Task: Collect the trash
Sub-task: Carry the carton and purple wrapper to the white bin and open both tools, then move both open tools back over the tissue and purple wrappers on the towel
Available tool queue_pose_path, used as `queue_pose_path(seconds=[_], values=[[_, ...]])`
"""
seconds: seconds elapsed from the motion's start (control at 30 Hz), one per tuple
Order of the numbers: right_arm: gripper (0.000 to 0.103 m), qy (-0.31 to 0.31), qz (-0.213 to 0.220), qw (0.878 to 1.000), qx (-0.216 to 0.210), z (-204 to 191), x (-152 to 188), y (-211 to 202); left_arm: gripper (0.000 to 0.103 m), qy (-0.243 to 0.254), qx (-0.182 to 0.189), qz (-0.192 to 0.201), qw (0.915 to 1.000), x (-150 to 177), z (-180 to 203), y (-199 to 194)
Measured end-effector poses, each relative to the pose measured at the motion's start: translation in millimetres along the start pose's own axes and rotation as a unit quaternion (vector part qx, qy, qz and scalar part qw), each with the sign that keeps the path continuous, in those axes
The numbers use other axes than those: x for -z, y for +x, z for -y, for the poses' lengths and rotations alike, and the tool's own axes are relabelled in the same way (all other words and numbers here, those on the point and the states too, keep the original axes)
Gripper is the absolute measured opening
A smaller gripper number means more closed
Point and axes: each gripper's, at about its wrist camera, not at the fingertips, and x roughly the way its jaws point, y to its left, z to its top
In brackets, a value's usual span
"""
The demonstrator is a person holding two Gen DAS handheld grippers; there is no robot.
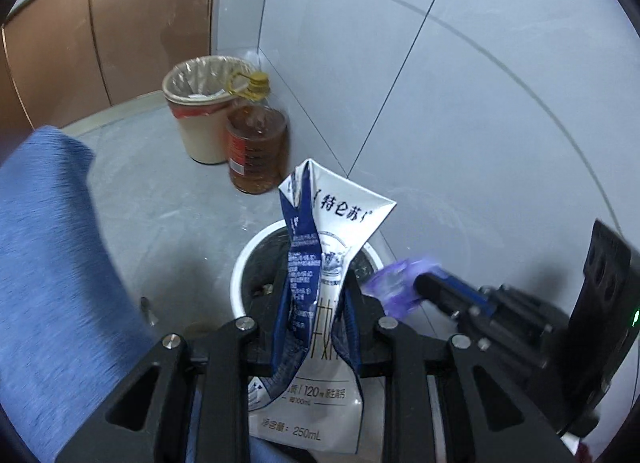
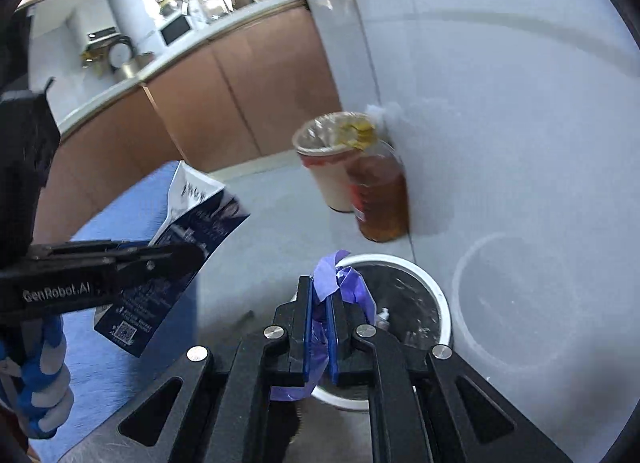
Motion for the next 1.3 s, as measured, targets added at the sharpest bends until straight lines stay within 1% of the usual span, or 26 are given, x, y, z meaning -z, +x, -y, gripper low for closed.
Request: queue_pose_path(seconds=[0.17,0.27,0.33,0.5,0.57,0.63,0.73,0.8,0.93,0.97,1.13,1.2,1.23,1.3], values=[[0.008,0.012,-0.017,1.000,0.017,20.0,0.7,27.4,0.025,-0.027,0.011,-0.019,0.9994,-11.2,0.0,44.5],[0.008,0.020,-0.025,0.999,0.027,28.9,2.9,39.4,0.035,-0.033,0.013,-0.028,0.9990,-11.6,-1.6,60.1],[0.011,0.026,-0.029,0.999,0.029,32.1,5.6,43.0,0.036,-0.036,0.014,-0.030,0.9988,-10.8,-3.6,64.6],[0.023,0.032,-0.032,0.999,0.027,31.5,12.7,42.8,0.036,-0.042,0.013,-0.027,0.9987,-10.4,-10.5,62.2],[0.025,0.034,-0.032,0.999,0.026,30.5,15.2,40.9,0.036,-0.044,0.009,-0.023,0.9987,-9.7,-12.9,56.4],[0.027,0.036,-0.029,0.999,0.023,27.5,16.2,35.6,0.036,-0.045,0.004,-0.015,0.9989,-6.6,-13.4,44.3],[0.033,0.033,-0.022,0.999,0.019,17.5,13.8,24.9,0.036,-0.047,-0.004,0.005,0.9989,-0.8,-13.2,19.4],[0.039,0.029,-0.015,0.999,0.017,9.3,13.3,14.6,0.036,-0.050,-0.009,0.022,0.9985,5.2,-14.1,-1.4],[0.046,0.020,0.000,1.000,0.011,-9.4,9.8,-4.7,0.036,-0.062,-0.020,0.061,0.9960,20.9,-17.6,-47.4],[0.049,0.016,0.004,1.000,0.009,-15.1,8.4,-11.0,0.036,-0.064,-0.025,0.070,0.9951,24.5,-18.4,-57.8],[0.062,-0.009,0.030,0.999,-0.004,-50.1,3.8,-45.0,0.036,-0.083,-0.057,0.134,0.9858,57.9,-28.0,-121.9],[0.071,-0.022,0.042,0.999,-0.008,-65.8,2.6,-58.7,0.036,-0.093,-0.076,0.163,0.9792,75.2,-35.3,-150.7],[0.074,-0.028,0.047,0.998,-0.010,-72.8,2.0,-64.0,0.036,-0.096,-0.084,0.173,0.9767,80.8,-37.7,-160.3],[0.081,-0.042,0.061,0.997,-0.015,-91.1,1.4,-76.7,0.036,-0.106,-0.106,0.197,0.9689,93.9,-43.4,-186.1]])
